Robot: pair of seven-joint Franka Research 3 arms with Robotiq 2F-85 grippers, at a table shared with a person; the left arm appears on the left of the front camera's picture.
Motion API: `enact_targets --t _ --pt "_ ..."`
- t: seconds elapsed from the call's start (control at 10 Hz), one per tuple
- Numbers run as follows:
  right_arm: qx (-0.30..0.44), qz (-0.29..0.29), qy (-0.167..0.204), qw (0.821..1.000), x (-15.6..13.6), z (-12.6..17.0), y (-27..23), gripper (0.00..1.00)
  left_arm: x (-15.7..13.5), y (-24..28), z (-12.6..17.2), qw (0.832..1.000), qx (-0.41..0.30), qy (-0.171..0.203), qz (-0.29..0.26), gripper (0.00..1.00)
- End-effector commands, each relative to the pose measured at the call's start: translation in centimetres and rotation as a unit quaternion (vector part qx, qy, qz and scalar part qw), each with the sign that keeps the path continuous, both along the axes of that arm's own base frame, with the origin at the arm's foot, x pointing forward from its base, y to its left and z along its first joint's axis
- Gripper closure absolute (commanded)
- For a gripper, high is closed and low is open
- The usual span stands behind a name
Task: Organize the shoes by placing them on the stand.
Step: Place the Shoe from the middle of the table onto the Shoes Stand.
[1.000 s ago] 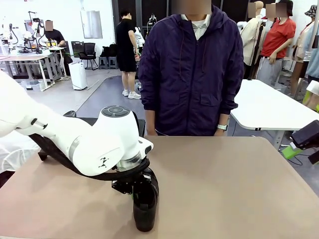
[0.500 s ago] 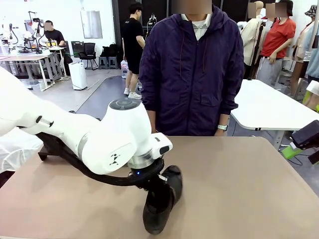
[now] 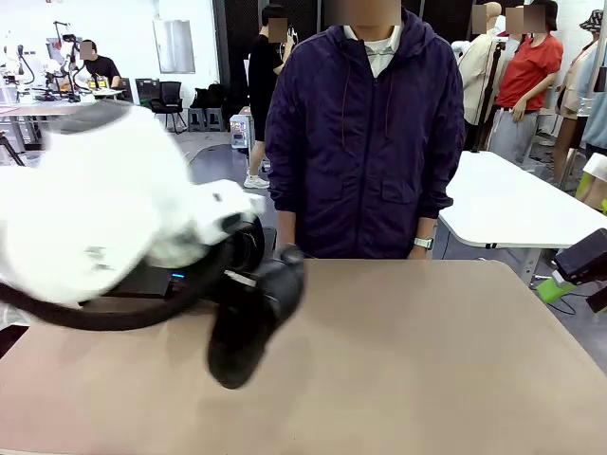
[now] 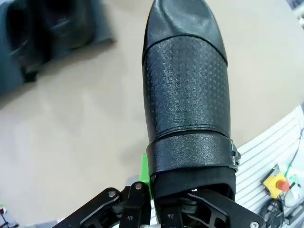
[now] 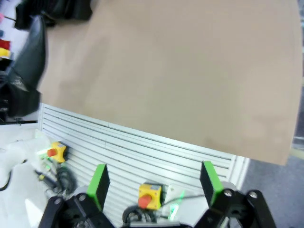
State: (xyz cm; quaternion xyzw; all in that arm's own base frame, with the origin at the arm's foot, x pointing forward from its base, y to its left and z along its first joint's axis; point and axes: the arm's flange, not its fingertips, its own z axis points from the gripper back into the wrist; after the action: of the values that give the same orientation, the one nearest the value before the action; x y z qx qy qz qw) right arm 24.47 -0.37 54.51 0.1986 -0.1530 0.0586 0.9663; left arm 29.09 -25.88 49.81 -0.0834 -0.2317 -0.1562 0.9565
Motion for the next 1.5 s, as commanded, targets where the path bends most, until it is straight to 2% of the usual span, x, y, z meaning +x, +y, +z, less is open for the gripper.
enact_targets --t 0.0,0.1,0.2,0.3,0.6,0.8,0.9,1.4 --pt "0.003 0.001 0.000 1.000 -0.1 -0.3 0.0 0.00 -3.3 9.2 2.8 0.999 -0.003 -0.025 0.023 1.00" --pt "0.003 0.001 0.000 1.000 -0.1 -0.3 0.0 0.00 -4.3 13.0 3.6 0.999 0.005 -0.029 0.030 1.00" --pt "0.003 0.001 0.000 1.000 -0.1 -0.3 0.0 0.00 -5.0 16.5 4.0 0.999 0.004 -0.033 0.006 1.00" --pt "0.003 0.001 0.000 1.000 -0.1 -0.3 0.0 0.00 -4.9 20.1 3.8 0.999 0.001 -0.031 0.016 1.00" --pt "0.003 0.001 0.000 1.000 -0.1 -0.3 0.0 0.00 -2.8 25.7 1.6 0.995 -0.032 0.001 0.093 1.00" --pt "0.003 0.001 0.000 1.000 -0.1 -0.3 0.0 0.00 -1.4 26.9 1.0 0.979 -0.068 -0.008 0.191 1.00" --pt "0.003 0.001 0.000 1.000 -0.1 -0.3 0.0 0.00 -1.5 27.4 4.9 0.994 -0.031 0.011 0.102 1.00" --pt "0.003 0.001 0.000 1.000 -0.1 -0.3 0.0 0.00 -1.1 27.2 4.5 0.993 -0.027 0.018 0.114 1.00"
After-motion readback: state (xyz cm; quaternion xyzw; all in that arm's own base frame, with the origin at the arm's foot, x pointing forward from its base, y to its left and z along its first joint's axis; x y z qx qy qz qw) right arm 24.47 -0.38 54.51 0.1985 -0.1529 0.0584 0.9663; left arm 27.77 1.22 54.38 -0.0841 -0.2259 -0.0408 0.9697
